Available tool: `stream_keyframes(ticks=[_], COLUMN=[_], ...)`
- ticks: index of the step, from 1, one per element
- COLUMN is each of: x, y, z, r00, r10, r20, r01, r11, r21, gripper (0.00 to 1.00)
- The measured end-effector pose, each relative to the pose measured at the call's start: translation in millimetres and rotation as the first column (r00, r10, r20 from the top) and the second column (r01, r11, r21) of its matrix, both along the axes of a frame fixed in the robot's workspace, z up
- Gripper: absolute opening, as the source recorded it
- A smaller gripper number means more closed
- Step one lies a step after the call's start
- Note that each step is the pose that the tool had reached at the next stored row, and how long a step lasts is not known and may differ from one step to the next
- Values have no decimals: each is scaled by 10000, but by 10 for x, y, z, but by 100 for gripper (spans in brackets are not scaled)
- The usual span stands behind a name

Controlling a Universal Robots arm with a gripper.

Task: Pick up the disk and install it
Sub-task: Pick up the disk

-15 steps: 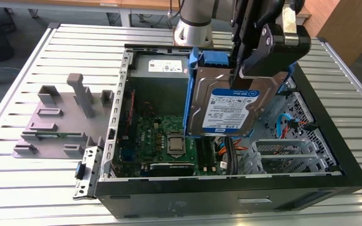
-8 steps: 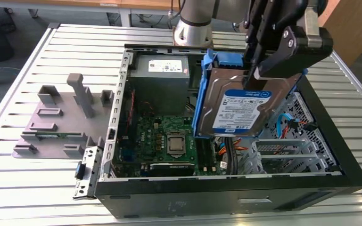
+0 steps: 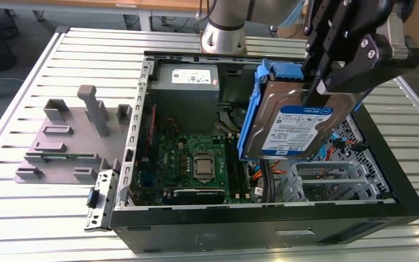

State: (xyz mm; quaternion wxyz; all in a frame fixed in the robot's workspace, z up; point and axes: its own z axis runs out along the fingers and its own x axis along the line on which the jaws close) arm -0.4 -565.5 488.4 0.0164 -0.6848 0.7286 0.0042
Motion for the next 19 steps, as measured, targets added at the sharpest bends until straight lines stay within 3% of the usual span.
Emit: stream_keyframes(ticks=[11,19], x=[299,460], y=[-18,-22], z=[-3,-4], r00=[10000,10000], r10=[0,0], r20=[-41,-59], r01=[0,0], r11=[10000,10000], r21=[0,1], gripper=[35,35])
